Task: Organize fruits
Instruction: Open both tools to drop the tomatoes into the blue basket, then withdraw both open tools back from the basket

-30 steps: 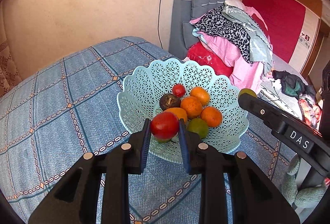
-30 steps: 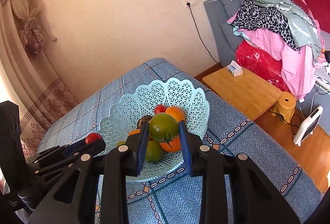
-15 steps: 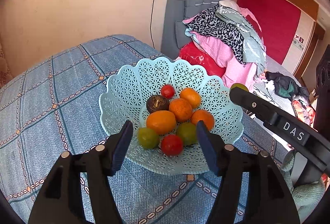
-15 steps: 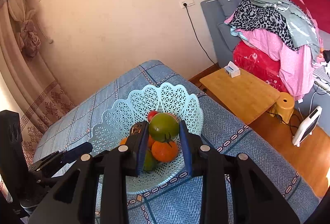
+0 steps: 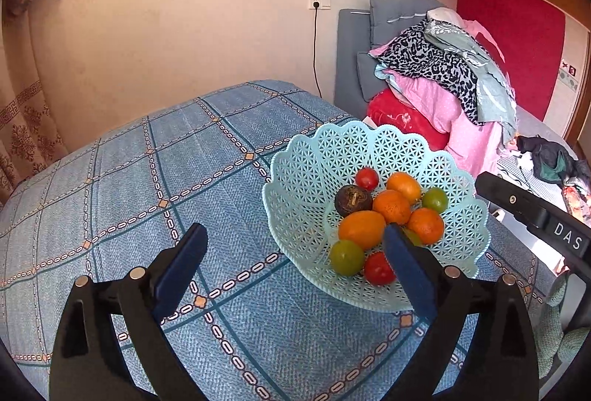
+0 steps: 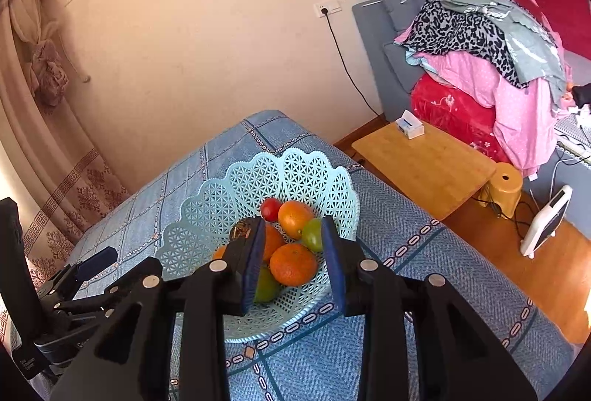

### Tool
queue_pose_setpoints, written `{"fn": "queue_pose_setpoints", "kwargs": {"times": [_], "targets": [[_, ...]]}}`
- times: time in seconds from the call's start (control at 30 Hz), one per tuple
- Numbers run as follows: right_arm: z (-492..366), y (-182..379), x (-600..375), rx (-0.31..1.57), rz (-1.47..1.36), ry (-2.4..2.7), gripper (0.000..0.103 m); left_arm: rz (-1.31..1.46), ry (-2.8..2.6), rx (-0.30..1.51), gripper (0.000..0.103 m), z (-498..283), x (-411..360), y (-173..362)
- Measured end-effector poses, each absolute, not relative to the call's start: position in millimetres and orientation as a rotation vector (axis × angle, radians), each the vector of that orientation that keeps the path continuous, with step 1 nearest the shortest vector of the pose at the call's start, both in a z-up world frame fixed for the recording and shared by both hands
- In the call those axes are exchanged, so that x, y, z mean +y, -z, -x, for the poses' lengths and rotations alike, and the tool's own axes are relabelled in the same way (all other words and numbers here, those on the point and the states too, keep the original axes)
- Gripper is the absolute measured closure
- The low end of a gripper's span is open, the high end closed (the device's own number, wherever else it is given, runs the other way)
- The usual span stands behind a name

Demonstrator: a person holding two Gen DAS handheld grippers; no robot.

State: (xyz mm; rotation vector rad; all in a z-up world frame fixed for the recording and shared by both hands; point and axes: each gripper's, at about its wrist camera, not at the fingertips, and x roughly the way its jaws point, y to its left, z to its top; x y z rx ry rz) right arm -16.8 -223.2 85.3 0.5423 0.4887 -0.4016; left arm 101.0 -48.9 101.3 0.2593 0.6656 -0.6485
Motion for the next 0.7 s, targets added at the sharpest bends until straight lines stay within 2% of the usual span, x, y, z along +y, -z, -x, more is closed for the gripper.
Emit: {"fn": "queue_pose_setpoints", "kwargs": {"times": [0.2,0.43,0.7], "targets": [[27,-87,-220,0.478,-0.537,0.435,0.052,-0.263,0.618,0.652,0.004,-100,-42,-108],[38,-90,-214,0.469,-0.534,0.456,0.041,-0.261,0.62,0.63,0.003,-91,-36,-118],[45,-97,-204,0.459,-0.514,0.46,0.034,-0.274,0.605,0.587,0.003,-79,-29,-129]]}}
